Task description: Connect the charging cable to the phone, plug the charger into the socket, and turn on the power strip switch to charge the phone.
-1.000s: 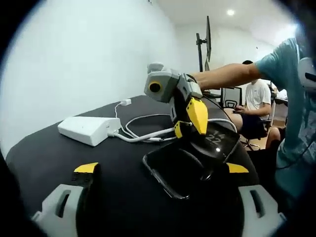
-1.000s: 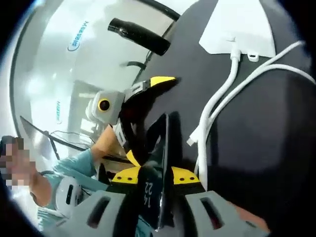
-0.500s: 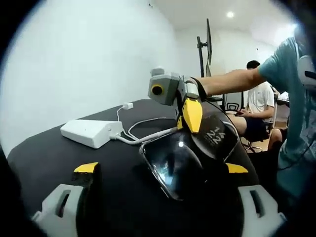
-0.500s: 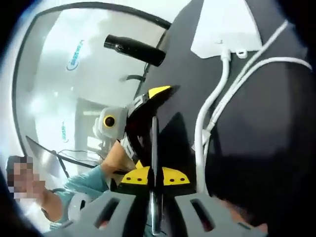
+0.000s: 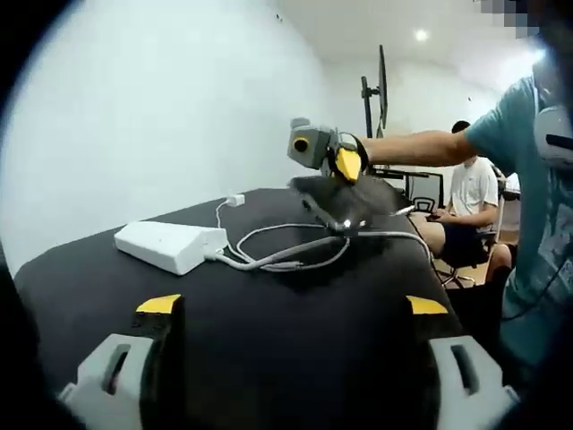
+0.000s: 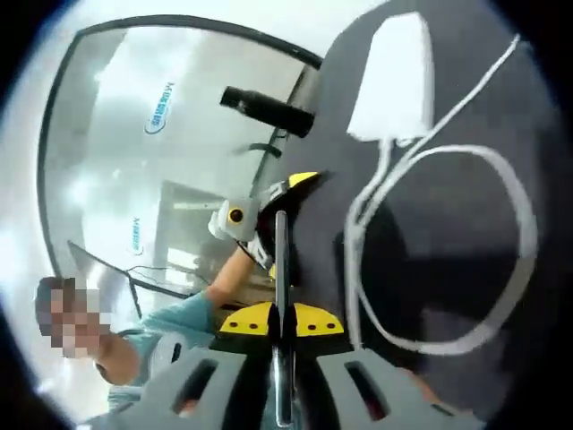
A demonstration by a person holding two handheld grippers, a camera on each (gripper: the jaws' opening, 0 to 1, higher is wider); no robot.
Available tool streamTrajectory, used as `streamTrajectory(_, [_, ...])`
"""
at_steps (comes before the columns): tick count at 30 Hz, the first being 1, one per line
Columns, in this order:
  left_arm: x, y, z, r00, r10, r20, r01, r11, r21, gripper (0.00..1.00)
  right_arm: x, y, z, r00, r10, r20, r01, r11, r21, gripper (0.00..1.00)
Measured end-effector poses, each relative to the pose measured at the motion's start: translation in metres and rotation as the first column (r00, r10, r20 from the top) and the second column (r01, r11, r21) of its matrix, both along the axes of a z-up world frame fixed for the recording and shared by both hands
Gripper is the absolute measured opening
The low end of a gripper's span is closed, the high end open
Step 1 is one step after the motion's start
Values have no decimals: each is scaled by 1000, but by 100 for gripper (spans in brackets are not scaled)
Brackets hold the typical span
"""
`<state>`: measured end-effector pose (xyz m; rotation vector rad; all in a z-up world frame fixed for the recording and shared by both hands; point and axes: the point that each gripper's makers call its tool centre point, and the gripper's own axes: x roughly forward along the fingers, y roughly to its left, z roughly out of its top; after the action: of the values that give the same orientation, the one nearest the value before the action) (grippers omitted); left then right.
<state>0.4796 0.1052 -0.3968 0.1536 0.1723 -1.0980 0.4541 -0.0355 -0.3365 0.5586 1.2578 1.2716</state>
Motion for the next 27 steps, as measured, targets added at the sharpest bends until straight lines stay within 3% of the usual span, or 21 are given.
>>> streamTrajectory(5, [2, 1, -7, 1000, 7, -24, -6, 1000, 22, 92, 11, -71, 11, 999, -34, 33, 34, 999, -6, 5])
streamTrajectory(8, [6, 2, 2, 997, 14, -74, -18, 999, -51, 90, 19, -114, 2, 996, -93, -5, 93, 995, -47, 5])
streamTrajectory(10, [11, 6, 10, 995, 26, -93, -36, 994, -103, 90, 24, -136, -6, 994, -100, 35, 102, 992, -69, 5])
streamTrajectory(11, [15, 8, 13, 994, 39, -107, -52, 990, -131, 90, 26, -148, -11, 991, -98, 89, 104, 993, -62, 5])
streamTrajectory(15, [20, 11, 16, 992, 63, -107, -79, 986, -145, 87, 27, -186, -24, 994, -110, -7, 110, 994, -29, 5])
streamTrajectory(19, [21, 6, 14, 991, 72, -111, -87, 987, -133, 87, 42, -209, -44, 988, -156, -12, 155, 987, -48, 5])
streamTrajectory(22, [19, 4, 12, 992, 69, -102, -81, 990, -119, 89, 53, -219, -56, 981, -186, -54, 182, 981, -71, 5])
streamTrajectory(25, [19, 4, 12, 993, 69, -96, -80, 991, -111, 89, 57, -219, -61, 982, -183, -49, 180, 982, -58, 6])
streamTrajectory(27, [19, 3, 12, 993, 69, -100, -80, 990, -115, 89, 68, -220, -69, 980, -186, 76, 192, 979, -73, 7])
